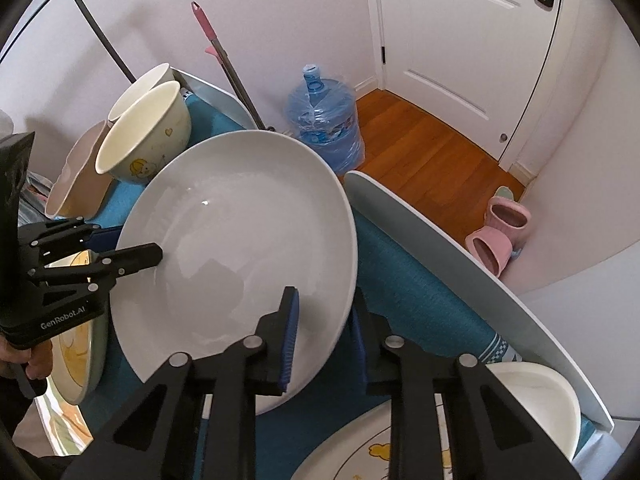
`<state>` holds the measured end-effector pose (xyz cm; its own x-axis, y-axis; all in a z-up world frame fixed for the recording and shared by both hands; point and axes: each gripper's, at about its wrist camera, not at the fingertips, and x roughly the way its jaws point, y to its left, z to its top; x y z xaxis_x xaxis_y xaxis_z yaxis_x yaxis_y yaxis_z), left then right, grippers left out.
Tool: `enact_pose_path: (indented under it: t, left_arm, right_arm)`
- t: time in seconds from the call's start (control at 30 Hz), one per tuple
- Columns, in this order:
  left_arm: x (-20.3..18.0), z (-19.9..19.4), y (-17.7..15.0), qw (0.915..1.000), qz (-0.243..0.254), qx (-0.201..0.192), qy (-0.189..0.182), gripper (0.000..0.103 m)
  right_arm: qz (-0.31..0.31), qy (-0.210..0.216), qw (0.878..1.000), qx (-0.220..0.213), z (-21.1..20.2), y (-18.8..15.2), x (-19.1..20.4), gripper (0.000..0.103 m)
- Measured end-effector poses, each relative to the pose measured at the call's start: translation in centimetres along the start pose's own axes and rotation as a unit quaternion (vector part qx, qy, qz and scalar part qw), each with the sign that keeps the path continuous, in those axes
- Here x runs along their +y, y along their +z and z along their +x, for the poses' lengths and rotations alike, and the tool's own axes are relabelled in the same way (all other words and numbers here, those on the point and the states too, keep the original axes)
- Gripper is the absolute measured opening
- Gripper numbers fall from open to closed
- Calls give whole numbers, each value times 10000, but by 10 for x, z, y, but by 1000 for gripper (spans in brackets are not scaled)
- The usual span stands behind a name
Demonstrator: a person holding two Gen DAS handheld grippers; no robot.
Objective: Organize plates and bowls
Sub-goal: 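Grasp the rim of the plain white plate with both grippers, then carry the white plate over and lower it onto the yellow duck plate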
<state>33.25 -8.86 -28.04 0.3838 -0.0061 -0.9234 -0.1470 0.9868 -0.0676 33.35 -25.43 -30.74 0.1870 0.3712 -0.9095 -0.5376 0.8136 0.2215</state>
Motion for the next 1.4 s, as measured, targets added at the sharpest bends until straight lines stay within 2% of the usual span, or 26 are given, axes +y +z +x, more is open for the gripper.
enact_pose_path:
  t: [0.33,0.73,1.13,1.4]
  left_arm:
    - [-1,-7,-1,9998,151,-140,6,24]
    - [1,-57,-8,9989,259,-371,-91,24]
    - [47,-128,-30,9973,404,-521,-329,24]
    - [95,-146,-62,9953,795,-288,-464,24]
  right_arm:
    - [26,-105,9999,-54,-7,-3,1,22]
    - [127,-287,9989,-345,-48,-3,14,22]
    - [425,-375,9970,-519,-97,-21,87,22]
    - [1005,-317,9940,-287,-96,-52,152,22]
